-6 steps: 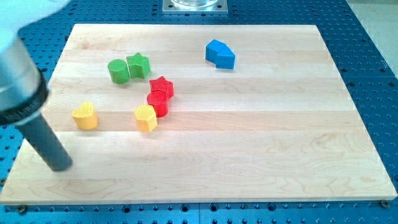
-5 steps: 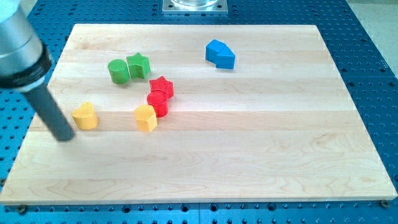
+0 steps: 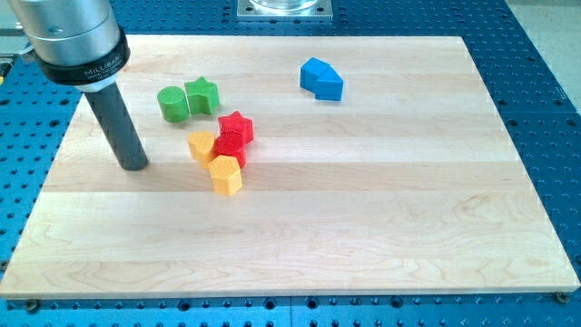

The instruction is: Move the green blocks away from each other

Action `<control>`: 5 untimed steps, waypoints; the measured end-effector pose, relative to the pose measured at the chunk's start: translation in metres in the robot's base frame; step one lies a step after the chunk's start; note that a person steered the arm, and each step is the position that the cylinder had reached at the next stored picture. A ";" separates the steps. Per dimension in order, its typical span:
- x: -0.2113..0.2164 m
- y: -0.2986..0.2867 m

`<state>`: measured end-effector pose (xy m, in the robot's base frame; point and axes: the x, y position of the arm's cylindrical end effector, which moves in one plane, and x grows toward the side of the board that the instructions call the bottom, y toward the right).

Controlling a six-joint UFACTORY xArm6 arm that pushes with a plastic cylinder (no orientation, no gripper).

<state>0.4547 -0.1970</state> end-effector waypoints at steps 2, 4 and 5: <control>-0.015 0.016; -0.057 0.023; -0.068 0.025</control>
<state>0.3868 -0.1723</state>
